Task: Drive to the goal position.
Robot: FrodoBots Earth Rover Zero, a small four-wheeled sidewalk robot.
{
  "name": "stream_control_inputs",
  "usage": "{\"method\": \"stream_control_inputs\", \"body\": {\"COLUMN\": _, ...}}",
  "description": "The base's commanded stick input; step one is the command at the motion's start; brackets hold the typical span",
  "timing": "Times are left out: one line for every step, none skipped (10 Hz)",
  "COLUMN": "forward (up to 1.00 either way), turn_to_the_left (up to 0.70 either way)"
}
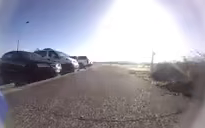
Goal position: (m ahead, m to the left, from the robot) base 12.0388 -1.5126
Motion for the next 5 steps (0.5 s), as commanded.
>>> {"method": "stream_control_inputs", "body": {"forward": 0.70, "turn_to_the_left": 0.00}}
{"method": "stream_control_inputs", "body": {"forward": 0.70, "turn_to_the_left": 0.00}}
{"method": "stream_control_inputs", "body": {"forward": 0.70, "turn_to_the_left": 0.00}}
{"method": "stream_control_inputs", "body": {"forward": 0.70, "turn_to_the_left": 0.00}}
{"method": "stream_control_inputs", "body": {"forward": 0.70, "turn_to_the_left": 0.00}}
